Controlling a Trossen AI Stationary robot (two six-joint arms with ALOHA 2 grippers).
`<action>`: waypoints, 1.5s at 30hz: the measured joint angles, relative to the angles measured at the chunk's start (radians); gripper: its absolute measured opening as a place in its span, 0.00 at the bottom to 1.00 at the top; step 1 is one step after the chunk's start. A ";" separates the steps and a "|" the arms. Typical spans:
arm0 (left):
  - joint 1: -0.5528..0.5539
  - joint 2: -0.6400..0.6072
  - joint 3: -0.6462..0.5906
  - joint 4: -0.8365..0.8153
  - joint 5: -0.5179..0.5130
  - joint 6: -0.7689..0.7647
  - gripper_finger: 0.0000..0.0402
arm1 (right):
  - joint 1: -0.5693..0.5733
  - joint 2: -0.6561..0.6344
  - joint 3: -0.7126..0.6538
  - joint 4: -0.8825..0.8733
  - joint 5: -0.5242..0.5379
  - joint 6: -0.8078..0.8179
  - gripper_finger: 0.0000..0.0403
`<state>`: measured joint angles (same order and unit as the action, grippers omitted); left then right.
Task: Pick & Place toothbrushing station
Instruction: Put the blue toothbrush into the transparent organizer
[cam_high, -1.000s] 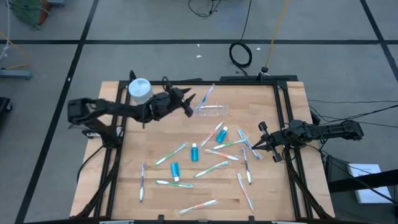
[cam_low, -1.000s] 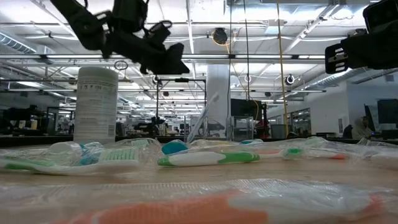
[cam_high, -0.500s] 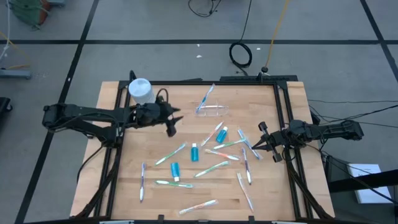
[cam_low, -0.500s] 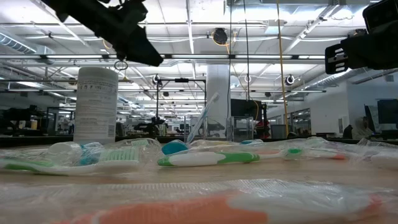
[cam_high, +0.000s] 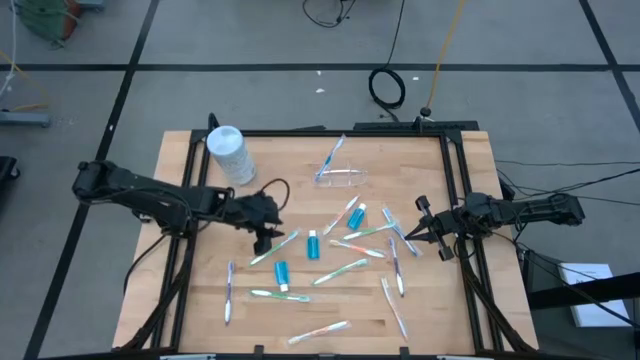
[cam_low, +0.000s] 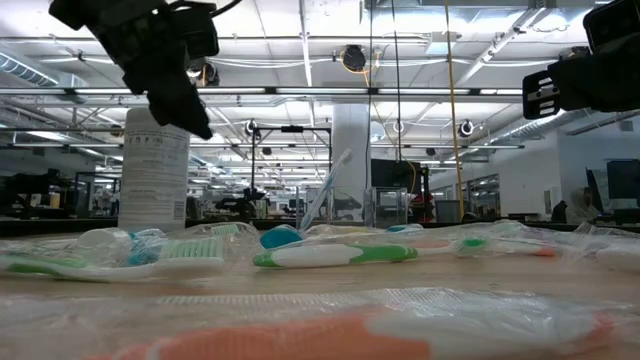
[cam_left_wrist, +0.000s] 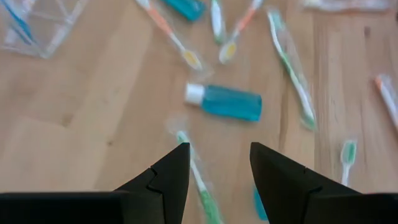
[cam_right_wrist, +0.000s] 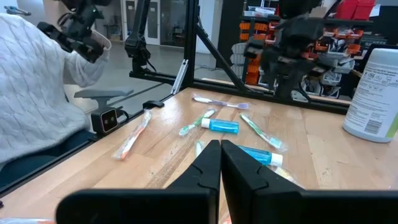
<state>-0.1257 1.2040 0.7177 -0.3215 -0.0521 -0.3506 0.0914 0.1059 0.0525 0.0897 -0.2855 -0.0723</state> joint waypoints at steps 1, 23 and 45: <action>-0.012 0.013 0.000 0.002 0.000 -0.002 0.44 | 0.000 0.000 0.000 0.001 0.000 0.000 0.01; -0.106 0.132 0.000 -0.003 0.002 0.011 0.44 | 0.002 0.000 0.000 0.343 0.057 0.110 0.01; -0.106 0.132 0.000 0.050 -0.001 0.060 0.44 | 0.002 0.732 0.395 0.086 0.702 0.120 0.01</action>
<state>-0.2316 1.3361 0.7177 -0.2717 -0.0527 -0.2905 0.0933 0.8374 0.4477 0.1756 0.4165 0.0475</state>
